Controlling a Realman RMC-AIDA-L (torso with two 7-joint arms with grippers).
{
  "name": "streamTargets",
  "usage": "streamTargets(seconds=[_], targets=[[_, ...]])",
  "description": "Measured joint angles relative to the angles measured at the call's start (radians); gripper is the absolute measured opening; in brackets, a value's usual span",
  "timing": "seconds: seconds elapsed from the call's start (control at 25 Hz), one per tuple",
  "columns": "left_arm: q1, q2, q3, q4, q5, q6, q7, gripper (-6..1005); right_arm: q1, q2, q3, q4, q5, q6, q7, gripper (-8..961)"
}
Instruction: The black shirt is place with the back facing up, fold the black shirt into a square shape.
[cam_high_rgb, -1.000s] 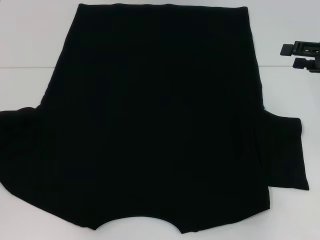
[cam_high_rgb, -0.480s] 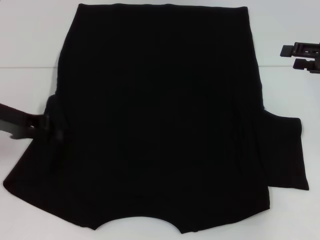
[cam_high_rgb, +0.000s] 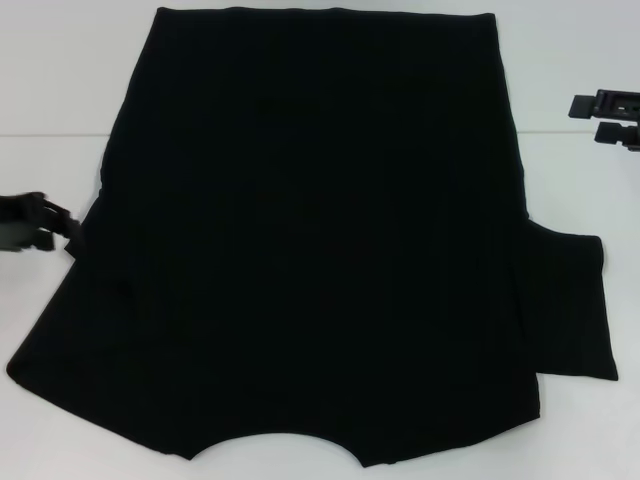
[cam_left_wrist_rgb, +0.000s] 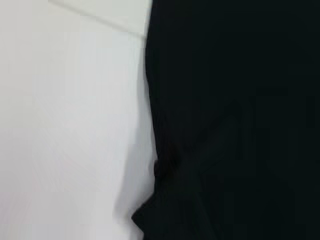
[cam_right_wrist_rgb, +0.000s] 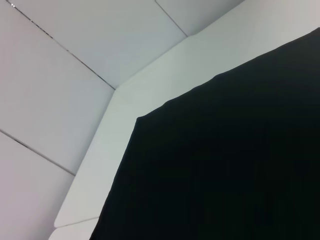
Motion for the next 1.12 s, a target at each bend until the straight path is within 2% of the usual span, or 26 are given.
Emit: streamTargets(seconds=[0.12, 0.28, 0.36, 0.4, 0.56, 0.64, 0.84, 1.08, 1.12], targets=[[0.025, 0.006, -0.051, -0.001, -0.067, 0.041, 0.090, 265, -0.004, -0.004, -0.004, 0.000, -0.007, -0.008, -0.013, 757], [0.052, 0.022, -0.148, -0.081, -0.213, 0.191, 0.383, 418, -0.013, -0.016, -0.002, -0.013, -0.094, -0.091, -0.033, 757], [0.057, 0.021, -0.154, -0.107, -0.241, 0.256, 0.504, 495, -0.020, -0.027, 0.008, -0.029, -0.167, -0.161, -0.011, 757], [0.060, 0.013, -0.145, -0.114, -0.241, 0.273, 0.552, 514, -0.025, -0.031, 0.014, -0.038, -0.194, -0.188, 0.005, 757], [0.063, -0.010, -0.113, -0.126, -0.237, 0.239, 0.572, 589, -0.061, -0.039, 0.046, -0.077, -0.284, -0.277, 0.073, 757], [0.058, -0.013, -0.109, -0.135, -0.237, 0.230, 0.570, 590, -0.076, -0.042, 0.051, -0.080, -0.303, -0.292, 0.088, 757], [0.038, -0.018, -0.111, -0.142, -0.243, 0.209, 0.563, 591, -0.091, -0.039, 0.050, -0.061, -0.367, -0.267, 0.100, 567], [0.020, -0.023, -0.112, -0.143, -0.245, 0.194, 0.559, 591, -0.074, -0.023, 0.023, -0.001, -0.407, -0.231, 0.099, 436], [0.019, -0.024, -0.112, -0.143, -0.245, 0.192, 0.559, 591, -0.071, -0.017, 0.020, 0.001, -0.418, -0.226, 0.101, 437]])
